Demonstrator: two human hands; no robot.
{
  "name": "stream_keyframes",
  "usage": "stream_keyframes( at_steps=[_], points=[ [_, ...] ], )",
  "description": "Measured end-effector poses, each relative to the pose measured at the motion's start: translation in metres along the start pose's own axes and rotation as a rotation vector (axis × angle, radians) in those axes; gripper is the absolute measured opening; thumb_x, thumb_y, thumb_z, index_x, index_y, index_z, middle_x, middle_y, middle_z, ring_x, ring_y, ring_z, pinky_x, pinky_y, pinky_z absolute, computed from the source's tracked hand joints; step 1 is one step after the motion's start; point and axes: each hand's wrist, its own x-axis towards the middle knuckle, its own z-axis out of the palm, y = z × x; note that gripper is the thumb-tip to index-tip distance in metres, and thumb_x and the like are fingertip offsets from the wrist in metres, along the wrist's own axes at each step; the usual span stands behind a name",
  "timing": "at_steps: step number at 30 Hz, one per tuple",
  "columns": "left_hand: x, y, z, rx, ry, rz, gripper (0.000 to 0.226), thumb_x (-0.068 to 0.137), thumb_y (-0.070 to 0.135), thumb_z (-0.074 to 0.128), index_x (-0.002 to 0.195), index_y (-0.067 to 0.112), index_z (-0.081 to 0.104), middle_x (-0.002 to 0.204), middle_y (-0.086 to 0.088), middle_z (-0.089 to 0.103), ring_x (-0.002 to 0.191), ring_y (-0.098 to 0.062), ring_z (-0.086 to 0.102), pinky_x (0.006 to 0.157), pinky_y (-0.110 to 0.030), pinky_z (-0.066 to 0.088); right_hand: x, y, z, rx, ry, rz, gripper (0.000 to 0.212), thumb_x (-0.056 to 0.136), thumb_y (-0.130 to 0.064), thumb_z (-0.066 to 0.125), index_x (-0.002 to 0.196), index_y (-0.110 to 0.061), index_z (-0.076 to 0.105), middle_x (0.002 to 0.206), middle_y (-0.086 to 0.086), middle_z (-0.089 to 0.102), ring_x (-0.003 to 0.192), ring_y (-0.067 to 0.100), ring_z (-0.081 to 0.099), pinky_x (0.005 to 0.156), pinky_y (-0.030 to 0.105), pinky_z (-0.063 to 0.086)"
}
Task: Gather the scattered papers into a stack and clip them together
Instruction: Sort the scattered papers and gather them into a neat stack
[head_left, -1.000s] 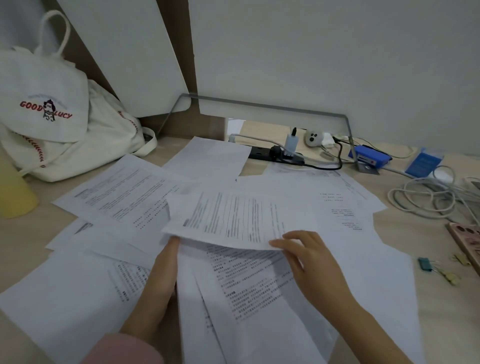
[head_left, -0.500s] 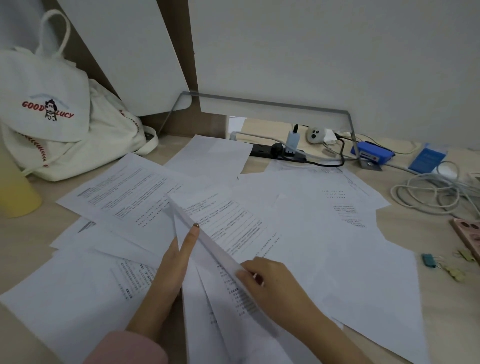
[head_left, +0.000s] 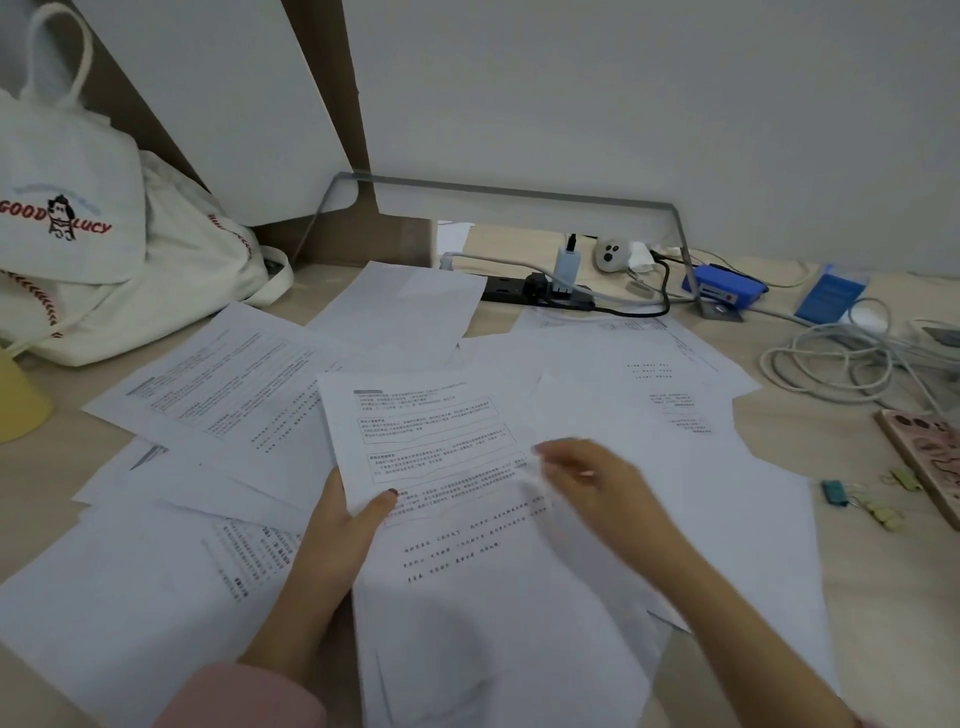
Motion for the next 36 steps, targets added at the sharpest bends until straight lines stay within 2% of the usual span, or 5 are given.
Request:
stream_keyframes(
  at_steps=[7, 20, 26, 32, 36],
  points=[
    [-0.003, 0.005, 0.005, 0.047, -0.003, 0.039, 0.042, 0.089, 0.004, 0.055, 0.129, 0.015, 0.046, 0.113, 0.002, 0.055, 0.106, -0.016, 0.051, 0.089, -0.030, 0.038, 0.018, 0.080, -0.085, -0.489, 0.109, 0.340, 0.064, 0.080, -0.033, 0.068, 0.135, -0.015, 0.043, 0.135, 0.016, 0.045, 0.124, 0.035, 0.038, 0.101, 0.042, 0.034],
    [-0.007, 0.008, 0.009, 0.075, 0.029, 0.020, 0.040, 0.090, 0.005, 0.053, 0.129, 0.014, 0.049, 0.112, 0.003, 0.055, 0.103, -0.015, 0.051, 0.086, -0.028, 0.037, 0.037, 0.091, -0.107, -0.659, -0.043, 0.390, 0.083, 0.065, -0.061, 0.069, 0.131, -0.016, 0.044, 0.132, 0.012, 0.044, 0.123, 0.032, 0.036, 0.102, 0.040, 0.031],
    [-0.006, 0.007, 0.009, 0.073, 0.037, 0.016, 0.038, 0.089, 0.006, 0.054, 0.127, 0.014, 0.050, 0.111, 0.002, 0.056, 0.104, -0.017, 0.052, 0.087, -0.030, 0.038, 0.039, 0.089, -0.108, -0.711, -0.043, 0.388, 0.075, 0.068, -0.061, 0.066, 0.121, -0.011, 0.050, 0.122, 0.012, 0.049, 0.115, 0.029, 0.040, 0.095, 0.036, 0.035],
    [-0.007, 0.008, 0.010, 0.063, 0.032, 0.019, 0.036, 0.090, 0.006, 0.054, 0.124, 0.016, 0.051, 0.108, 0.001, 0.057, 0.101, -0.018, 0.052, 0.086, -0.030, 0.038, 0.035, 0.073, -0.114, -0.404, 0.093, 0.373, 0.032, 0.083, -0.021, 0.065, 0.106, -0.009, 0.047, 0.094, 0.012, 0.058, 0.076, 0.028, 0.052, 0.066, 0.033, 0.039],
    [-0.008, 0.008, 0.009, 0.039, 0.019, 0.007, 0.034, 0.090, 0.008, 0.053, 0.123, 0.019, 0.052, 0.109, 0.002, 0.058, 0.102, -0.018, 0.054, 0.087, -0.031, 0.040, 0.031, 0.044, -0.123, -0.513, 0.325, 0.234, 0.033, 0.089, -0.019, 0.057, 0.120, -0.012, 0.051, 0.121, 0.012, 0.056, 0.101, 0.030, 0.055, 0.080, 0.037, 0.043]
  ],
)
